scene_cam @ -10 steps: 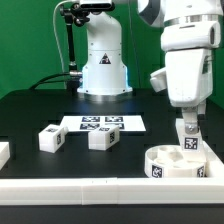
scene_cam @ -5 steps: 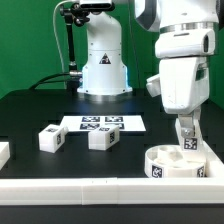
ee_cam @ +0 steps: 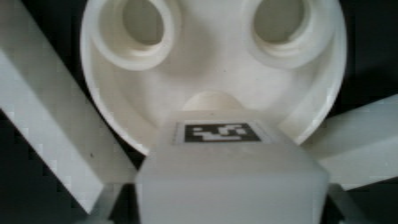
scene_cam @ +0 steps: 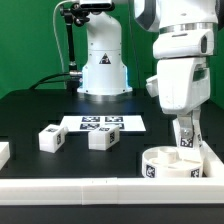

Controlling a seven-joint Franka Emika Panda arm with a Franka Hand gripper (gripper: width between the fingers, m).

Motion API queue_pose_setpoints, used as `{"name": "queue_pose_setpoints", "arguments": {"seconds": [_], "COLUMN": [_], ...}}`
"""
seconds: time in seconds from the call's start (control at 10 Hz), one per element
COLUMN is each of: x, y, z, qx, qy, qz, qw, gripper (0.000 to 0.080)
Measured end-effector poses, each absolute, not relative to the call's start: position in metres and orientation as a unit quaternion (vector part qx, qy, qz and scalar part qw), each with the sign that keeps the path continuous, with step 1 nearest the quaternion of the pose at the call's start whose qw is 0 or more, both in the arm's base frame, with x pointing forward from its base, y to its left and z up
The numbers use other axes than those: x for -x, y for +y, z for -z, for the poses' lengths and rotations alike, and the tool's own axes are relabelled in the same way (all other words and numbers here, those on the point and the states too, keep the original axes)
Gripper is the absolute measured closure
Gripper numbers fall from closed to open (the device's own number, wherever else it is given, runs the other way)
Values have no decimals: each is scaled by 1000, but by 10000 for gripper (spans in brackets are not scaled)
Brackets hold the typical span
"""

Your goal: Assemble stool

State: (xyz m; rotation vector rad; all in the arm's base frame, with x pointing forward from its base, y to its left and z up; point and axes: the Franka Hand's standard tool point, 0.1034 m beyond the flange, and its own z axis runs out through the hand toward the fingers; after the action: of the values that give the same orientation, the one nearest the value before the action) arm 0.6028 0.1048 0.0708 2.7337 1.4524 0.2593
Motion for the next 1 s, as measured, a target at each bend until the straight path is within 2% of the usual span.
{"name": "queue_pose_setpoints", "arguments": {"seconds": [0.2,0.5,1.0], "x": [-599,-597,-597], "y": [106,107,114], "z": [-68,-67,-68], "qx": [-923,-981,-997], "qy": [378,181,-21], "qz": [-75,-65,-58], "qw": [6,-23,-39], "gripper": [461,460,459]}}
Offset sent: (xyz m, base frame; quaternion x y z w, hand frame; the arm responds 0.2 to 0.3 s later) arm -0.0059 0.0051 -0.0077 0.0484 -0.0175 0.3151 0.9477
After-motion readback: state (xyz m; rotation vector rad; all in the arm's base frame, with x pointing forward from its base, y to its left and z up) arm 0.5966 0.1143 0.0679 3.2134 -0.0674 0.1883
